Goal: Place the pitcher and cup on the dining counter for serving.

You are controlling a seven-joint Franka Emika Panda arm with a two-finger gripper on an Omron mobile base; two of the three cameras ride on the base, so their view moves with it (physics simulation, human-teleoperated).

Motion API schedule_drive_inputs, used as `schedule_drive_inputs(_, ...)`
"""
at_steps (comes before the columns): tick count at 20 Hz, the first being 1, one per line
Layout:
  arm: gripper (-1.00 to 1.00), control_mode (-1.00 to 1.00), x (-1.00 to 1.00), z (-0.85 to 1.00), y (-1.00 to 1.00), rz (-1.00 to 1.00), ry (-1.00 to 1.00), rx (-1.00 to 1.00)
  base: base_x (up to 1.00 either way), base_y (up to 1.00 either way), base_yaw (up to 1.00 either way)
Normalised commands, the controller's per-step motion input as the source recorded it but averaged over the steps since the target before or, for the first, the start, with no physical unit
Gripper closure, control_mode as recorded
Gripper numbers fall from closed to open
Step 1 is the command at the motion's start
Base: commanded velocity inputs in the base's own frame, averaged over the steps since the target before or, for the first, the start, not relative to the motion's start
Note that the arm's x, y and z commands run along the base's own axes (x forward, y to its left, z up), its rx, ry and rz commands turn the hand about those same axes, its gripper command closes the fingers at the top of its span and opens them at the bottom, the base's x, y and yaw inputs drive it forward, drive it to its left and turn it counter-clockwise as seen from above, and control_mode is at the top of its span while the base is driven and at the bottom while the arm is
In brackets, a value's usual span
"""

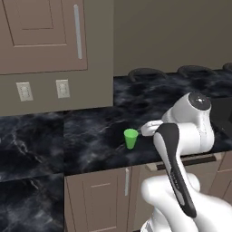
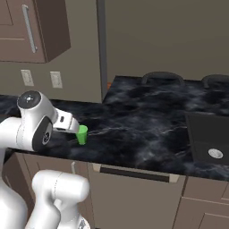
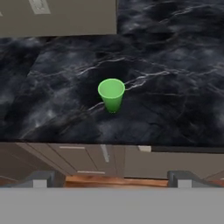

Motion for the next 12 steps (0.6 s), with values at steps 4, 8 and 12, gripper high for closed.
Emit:
schedule_drive_inputs(4,-1.00,-1.00,0.51,-0.05,0.00,-0.05,0.15,0.00,0.00,0.00,0.00)
schedule_drive_inputs(8,-1.00,-1.00,0.59,-0.16,0.00,-0.09,0.15,0.00,0.00,0.00,0.00)
schedule_drive_inputs(12,-1.00,-1.00,0.70,-0.15,0.00,-0.10,0.13,0.00,0.00,0.00,0.00)
